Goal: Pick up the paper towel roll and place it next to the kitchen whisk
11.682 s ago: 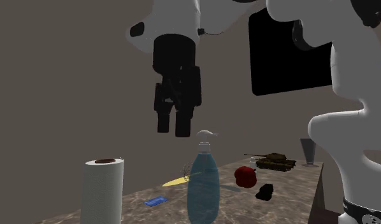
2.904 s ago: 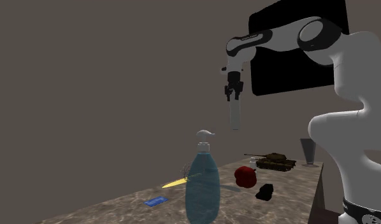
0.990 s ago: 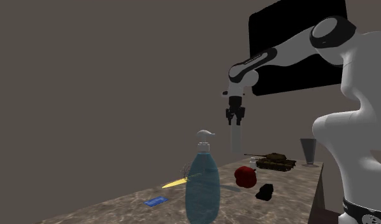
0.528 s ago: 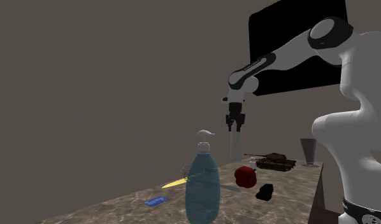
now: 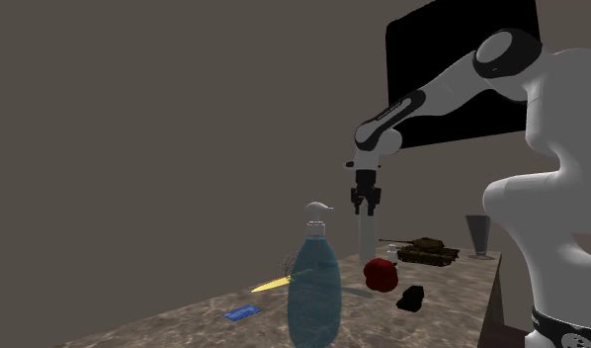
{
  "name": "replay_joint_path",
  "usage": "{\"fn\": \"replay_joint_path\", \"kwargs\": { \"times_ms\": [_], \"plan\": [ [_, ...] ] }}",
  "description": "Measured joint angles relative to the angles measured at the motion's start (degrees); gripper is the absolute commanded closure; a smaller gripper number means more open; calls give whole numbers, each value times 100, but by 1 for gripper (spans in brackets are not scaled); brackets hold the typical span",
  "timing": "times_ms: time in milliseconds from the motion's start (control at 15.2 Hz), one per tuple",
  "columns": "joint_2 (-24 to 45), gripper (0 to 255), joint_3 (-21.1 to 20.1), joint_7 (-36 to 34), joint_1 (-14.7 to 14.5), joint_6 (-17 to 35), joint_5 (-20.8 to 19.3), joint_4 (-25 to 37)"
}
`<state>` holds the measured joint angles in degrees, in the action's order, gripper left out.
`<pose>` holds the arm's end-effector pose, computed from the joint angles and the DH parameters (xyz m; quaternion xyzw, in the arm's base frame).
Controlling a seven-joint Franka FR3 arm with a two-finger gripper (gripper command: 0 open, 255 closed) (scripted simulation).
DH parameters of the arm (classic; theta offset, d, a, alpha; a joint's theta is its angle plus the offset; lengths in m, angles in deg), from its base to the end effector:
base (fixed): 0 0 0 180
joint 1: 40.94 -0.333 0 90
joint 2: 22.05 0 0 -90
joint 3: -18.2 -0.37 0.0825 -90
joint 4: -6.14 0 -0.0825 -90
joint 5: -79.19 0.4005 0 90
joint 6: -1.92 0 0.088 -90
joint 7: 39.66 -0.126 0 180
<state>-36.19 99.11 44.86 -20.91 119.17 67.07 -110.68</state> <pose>-0.1564 -0.5412 0.4860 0.9944 -0.0977 0.0252 0.0301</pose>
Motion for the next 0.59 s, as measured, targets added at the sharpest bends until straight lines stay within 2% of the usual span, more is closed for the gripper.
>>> {"fn": "replay_joint_path", "kwargs": {
  "times_ms": [132,462,594],
  "plan": [
    [36,255,143,22,-104,161,20,-124],
    [133,255,789,86,-662,542,81,-349],
    [134,255,913,80,-782,597,72,-377]
  ]
}}
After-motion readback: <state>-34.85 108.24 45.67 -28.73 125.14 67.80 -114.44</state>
